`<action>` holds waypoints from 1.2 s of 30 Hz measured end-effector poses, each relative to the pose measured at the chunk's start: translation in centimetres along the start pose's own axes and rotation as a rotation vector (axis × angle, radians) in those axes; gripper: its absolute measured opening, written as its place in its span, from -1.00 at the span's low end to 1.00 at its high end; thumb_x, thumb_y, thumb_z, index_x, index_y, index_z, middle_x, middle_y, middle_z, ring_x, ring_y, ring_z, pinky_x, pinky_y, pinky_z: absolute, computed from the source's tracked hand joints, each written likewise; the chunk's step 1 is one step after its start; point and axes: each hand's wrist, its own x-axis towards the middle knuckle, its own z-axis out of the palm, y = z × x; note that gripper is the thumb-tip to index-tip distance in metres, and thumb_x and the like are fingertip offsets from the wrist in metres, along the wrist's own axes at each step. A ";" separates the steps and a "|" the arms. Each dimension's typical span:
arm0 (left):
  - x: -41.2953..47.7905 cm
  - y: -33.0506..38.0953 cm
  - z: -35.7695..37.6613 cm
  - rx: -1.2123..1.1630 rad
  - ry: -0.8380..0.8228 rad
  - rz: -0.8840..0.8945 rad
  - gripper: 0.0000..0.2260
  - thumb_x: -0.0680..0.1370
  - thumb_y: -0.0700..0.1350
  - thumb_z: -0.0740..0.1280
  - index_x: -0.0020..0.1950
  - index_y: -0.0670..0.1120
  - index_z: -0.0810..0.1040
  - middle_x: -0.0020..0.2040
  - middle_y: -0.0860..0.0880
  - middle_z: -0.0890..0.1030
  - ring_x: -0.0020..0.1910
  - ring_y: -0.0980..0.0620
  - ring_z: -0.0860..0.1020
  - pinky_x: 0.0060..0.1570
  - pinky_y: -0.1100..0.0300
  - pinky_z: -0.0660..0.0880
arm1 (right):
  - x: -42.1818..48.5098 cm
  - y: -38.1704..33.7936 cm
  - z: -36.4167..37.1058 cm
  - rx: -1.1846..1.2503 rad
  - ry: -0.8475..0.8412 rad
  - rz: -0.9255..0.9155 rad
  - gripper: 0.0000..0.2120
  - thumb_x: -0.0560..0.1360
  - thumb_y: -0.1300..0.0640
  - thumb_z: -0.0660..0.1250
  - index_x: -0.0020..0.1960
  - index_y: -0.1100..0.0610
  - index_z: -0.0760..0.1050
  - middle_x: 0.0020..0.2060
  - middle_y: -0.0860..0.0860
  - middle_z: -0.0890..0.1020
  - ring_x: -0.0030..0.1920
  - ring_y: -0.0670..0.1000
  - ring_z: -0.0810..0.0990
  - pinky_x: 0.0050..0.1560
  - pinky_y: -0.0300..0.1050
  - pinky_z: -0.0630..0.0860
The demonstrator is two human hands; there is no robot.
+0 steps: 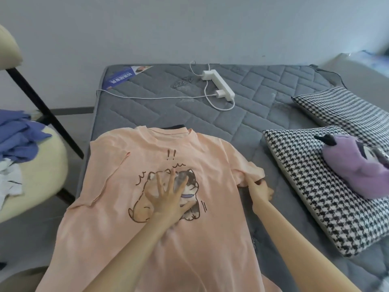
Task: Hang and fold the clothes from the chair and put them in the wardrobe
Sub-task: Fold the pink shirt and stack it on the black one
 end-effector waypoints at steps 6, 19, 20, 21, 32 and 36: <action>0.6 0.1 0.6 0.035 -0.012 -0.028 -0.23 0.34 0.49 -0.15 0.42 0.29 -0.44 0.50 0.05 -0.45 0.44 -0.28 -0.45 0.25 -0.52 0.00 | -0.5 -1.2 0.6 0.313 -0.106 -0.114 -0.76 0.63 0.09 0.11 0.13 0.18 0.49 -0.08 0.05 0.54 -0.04 0.04 0.48 -0.15 -0.12 0.43; 1.0 -0.1 1.2 -0.042 -0.027 -0.003 -0.25 0.45 0.45 0.01 0.47 0.29 -0.34 0.47 0.07 -0.49 0.41 -0.26 -0.50 0.25 -0.56 -0.06 | 3.2 2.0 -5.2 -0.010 0.011 0.004 -0.76 0.49 0.15 0.33 0.10 0.23 0.59 -0.12 0.10 0.55 -0.24 0.07 0.49 -0.29 -0.15 0.46; 1.1 -0.2 1.2 -0.043 -0.029 -0.004 -0.25 0.45 0.45 0.01 0.47 0.29 -0.35 0.47 0.07 -0.49 0.41 -0.26 -0.50 0.25 -0.56 -0.06 | 3.2 1.9 -5.0 0.028 0.016 0.019 -0.78 0.48 0.16 0.32 0.04 0.27 0.61 -0.16 0.11 0.55 -0.31 0.06 0.46 -0.28 -0.13 0.46; 1.1 -0.2 1.2 -0.042 -0.033 -0.007 -0.25 0.45 0.45 0.01 0.46 0.29 -0.36 0.47 0.07 -0.49 0.41 -0.26 -0.50 0.26 -0.56 -0.06 | 3.1 1.5 -4.9 0.074 0.018 0.032 -0.78 0.48 0.16 0.30 -0.05 0.31 0.60 -0.19 0.12 0.53 -0.34 0.05 0.44 -0.23 -0.11 0.44; 1.1 -0.3 1.1 -0.037 -0.052 0.002 -0.25 0.45 0.45 0.01 0.36 0.27 -0.48 0.47 0.06 -0.50 0.39 -0.26 -0.53 0.24 -0.56 -0.07 | 4.5 -1.9 -3.7 0.166 0.034 -0.042 -0.46 0.37 -0.25 0.23 0.14 0.12 0.57 0.11 0.12 0.53 0.20 0.21 0.47 0.10 -0.04 0.43; 1.2 -0.4 1.2 -0.026 -0.050 0.000 -0.24 0.45 0.45 0.00 0.37 0.26 -0.47 0.47 0.05 -0.49 0.39 -0.26 -0.53 0.26 -0.55 -0.05 | 4.4 -3.0 -3.6 0.245 -0.083 -0.209 -0.70 0.58 -0.07 0.25 0.17 0.12 0.47 0.09 -0.01 0.53 0.09 -0.03 0.46 0.06 -0.15 0.34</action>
